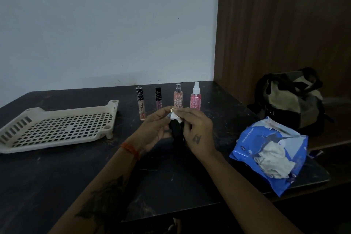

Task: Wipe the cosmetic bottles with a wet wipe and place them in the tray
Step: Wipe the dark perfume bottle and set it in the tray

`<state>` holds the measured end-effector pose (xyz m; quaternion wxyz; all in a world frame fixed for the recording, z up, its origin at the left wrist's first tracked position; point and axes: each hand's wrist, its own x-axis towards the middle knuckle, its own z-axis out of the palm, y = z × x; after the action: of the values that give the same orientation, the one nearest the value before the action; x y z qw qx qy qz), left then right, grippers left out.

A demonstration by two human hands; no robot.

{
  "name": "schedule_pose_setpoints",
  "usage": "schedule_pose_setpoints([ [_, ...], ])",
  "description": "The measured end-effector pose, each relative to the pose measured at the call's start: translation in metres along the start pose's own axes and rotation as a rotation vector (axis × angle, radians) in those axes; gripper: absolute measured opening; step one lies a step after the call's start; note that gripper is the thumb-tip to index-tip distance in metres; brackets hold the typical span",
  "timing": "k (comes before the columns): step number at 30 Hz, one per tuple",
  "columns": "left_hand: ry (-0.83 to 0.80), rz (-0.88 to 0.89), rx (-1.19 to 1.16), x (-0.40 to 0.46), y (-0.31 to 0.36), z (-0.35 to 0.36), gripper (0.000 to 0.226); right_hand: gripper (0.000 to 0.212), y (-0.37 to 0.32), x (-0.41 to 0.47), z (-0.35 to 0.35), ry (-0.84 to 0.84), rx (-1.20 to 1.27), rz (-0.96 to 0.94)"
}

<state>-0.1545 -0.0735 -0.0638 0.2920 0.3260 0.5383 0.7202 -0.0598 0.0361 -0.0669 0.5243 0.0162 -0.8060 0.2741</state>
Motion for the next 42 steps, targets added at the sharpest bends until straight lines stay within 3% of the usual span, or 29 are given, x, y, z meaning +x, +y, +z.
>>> schedule_pose_setpoints([
  [5, -0.017, -0.009, 0.020, 0.000, 0.000, -0.001, 0.026, 0.024, 0.006, 0.002, -0.004, 0.099, -0.024, 0.151],
  [10, -0.050, 0.014, -0.018, -0.001, 0.000, -0.002, 0.027, 0.020, -0.001, -0.005, -0.002, 0.005, 0.010, -0.017],
  [17, 0.011, 0.028, -0.017, 0.001, 0.000, -0.007, 0.027, 0.015, 0.005, -0.003, -0.007, 0.107, 0.035, 0.140],
  [20, 0.010, 0.054, -0.039, 0.001, 0.000, -0.006, 0.034, 0.014, 0.001, -0.007, -0.003, 0.003, 0.098, 0.062],
  [25, 0.045, 0.066, 0.011, 0.000, 0.001, -0.005, 0.030, 0.011, 0.006, -0.007, -0.001, -0.106, 0.105, 0.128],
  [30, 0.075, 0.056, 0.029, -0.001, 0.002, -0.004, 0.026, 0.019, 0.006, -0.007, -0.004, 0.029, 0.003, 0.147],
  [34, 0.096, 0.059, 0.021, 0.000, 0.002, -0.004, 0.039, 0.022, 0.000, -0.011, -0.001, -0.089, 0.045, -0.030],
  [39, 0.092, 0.053, 0.018, 0.001, 0.001, -0.005, 0.025, 0.018, 0.005, -0.005, -0.004, -0.007, 0.022, 0.150],
  [42, 0.089, 0.057, 0.015, 0.001, 0.001, -0.006, 0.026, 0.021, 0.003, -0.008, -0.005, -0.013, 0.048, 0.102],
])
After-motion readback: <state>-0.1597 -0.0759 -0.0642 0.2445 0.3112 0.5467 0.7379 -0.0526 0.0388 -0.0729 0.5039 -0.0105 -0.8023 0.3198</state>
